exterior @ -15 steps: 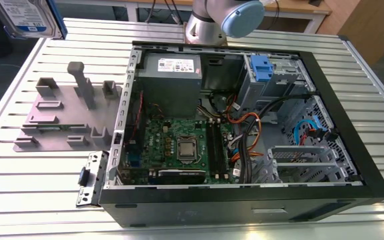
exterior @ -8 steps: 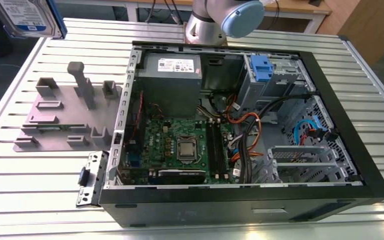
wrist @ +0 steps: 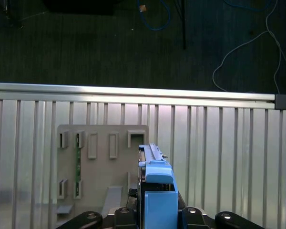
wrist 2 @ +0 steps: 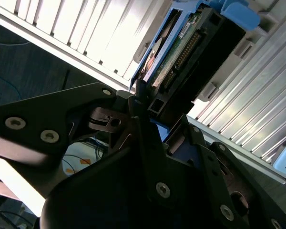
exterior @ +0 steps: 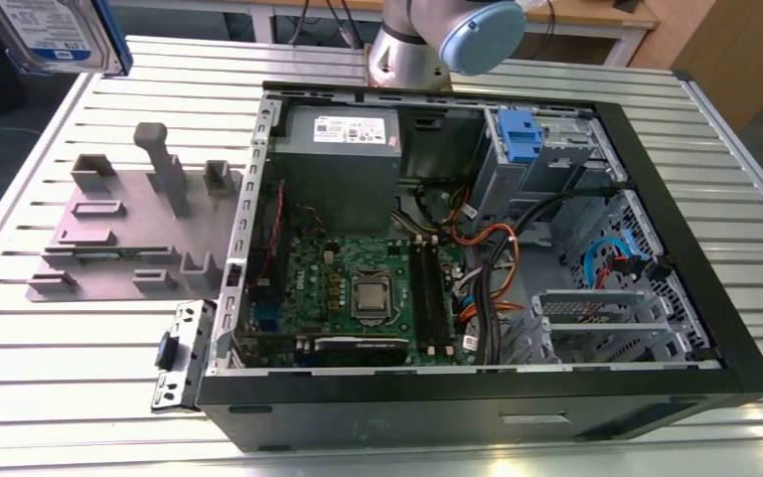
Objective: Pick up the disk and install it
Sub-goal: 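Pick up the disk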
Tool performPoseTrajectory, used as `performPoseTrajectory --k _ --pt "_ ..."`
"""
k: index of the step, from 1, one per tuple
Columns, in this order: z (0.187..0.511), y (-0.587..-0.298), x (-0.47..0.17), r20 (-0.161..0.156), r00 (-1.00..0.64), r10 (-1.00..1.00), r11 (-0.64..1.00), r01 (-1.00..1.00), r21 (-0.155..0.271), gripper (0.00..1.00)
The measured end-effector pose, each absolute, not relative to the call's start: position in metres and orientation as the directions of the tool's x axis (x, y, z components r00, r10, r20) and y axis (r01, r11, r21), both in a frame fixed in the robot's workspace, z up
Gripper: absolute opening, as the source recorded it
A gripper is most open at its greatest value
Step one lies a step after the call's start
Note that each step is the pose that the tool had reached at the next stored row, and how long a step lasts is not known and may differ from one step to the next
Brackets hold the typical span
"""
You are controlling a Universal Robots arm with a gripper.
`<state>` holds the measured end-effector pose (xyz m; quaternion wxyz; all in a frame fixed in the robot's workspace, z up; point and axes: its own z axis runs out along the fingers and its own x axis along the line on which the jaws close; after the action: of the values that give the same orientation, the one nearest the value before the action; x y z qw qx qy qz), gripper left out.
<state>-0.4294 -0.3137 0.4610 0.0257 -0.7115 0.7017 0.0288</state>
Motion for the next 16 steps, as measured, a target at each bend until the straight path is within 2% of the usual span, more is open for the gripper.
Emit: performPoseTrajectory --k 16 --pt "0.4684 -0.3137 -0.4294 -0.077 0.014 -0.997 -0.014 -1.0 0.004 0.36"
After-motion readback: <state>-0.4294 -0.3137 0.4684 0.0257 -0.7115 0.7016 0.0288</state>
